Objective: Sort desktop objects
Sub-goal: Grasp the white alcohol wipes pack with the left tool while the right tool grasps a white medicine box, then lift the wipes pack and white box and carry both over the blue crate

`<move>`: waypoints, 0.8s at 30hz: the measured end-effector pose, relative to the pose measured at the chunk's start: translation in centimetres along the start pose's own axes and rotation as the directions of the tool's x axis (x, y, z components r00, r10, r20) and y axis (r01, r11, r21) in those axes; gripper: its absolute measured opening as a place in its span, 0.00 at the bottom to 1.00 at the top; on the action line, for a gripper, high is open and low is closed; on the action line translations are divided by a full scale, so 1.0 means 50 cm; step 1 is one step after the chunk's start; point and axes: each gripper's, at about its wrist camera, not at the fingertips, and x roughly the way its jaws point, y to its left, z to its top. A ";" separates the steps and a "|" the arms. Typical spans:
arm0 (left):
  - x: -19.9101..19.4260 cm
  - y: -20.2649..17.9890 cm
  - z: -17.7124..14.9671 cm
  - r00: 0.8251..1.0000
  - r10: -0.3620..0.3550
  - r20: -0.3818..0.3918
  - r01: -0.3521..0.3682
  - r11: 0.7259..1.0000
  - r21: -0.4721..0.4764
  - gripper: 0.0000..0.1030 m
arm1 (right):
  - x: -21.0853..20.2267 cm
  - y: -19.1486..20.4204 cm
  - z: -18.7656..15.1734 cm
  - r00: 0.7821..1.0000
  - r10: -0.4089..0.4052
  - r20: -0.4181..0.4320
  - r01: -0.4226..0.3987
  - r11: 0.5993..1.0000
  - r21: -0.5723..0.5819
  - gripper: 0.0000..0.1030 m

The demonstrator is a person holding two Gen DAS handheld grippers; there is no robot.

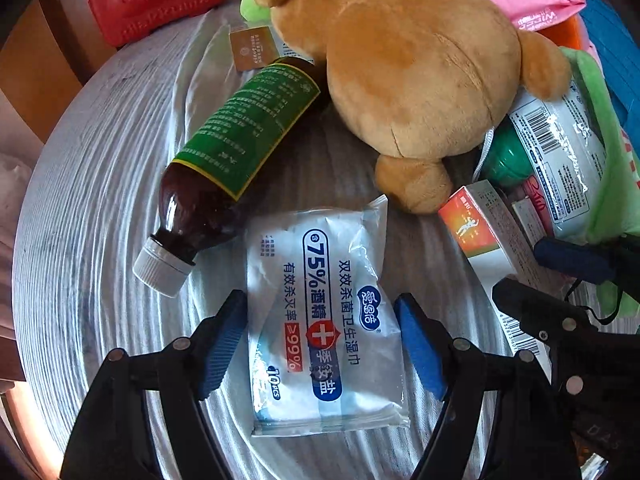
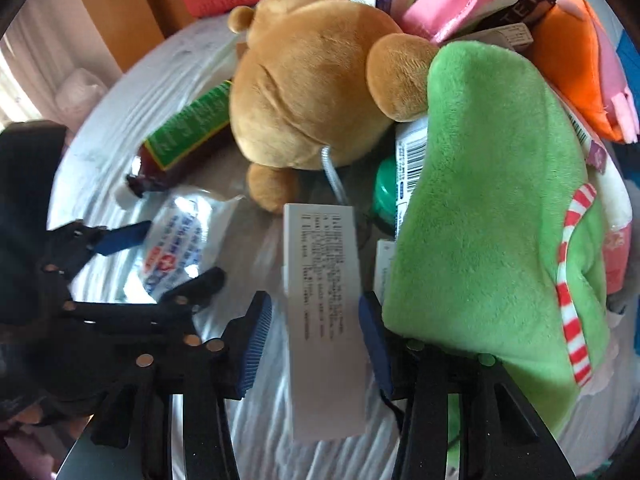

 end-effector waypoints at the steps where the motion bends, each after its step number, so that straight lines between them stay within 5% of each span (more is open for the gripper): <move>1: 0.001 0.001 0.002 1.000 0.002 -0.004 -0.001 1.000 0.002 0.73 | 0.001 0.002 0.002 1.000 0.002 -0.007 -0.002 1.000 -0.004 0.43; 5: -0.003 0.012 -0.009 1.000 -0.005 0.004 0.005 1.000 0.016 0.61 | -0.003 0.017 0.003 0.998 0.046 -0.040 -0.047 0.998 -0.032 0.41; 14: -0.011 0.041 -0.037 1.000 -0.017 0.017 0.017 1.000 0.000 0.41 | 0.048 0.032 0.019 0.995 -0.006 -0.096 0.000 0.998 -0.056 0.43; 19: -0.033 0.077 -0.006 0.998 -0.032 0.046 0.034 0.998 -0.044 0.37 | 0.018 0.040 0.027 0.998 0.038 -0.052 -0.041 0.997 -0.062 0.42; 24: -0.119 0.035 -0.004 0.989 -0.023 0.145 0.029 0.999 -0.036 0.36 | -0.073 0.023 0.052 0.993 0.090 0.072 -0.085 0.994 -0.067 0.42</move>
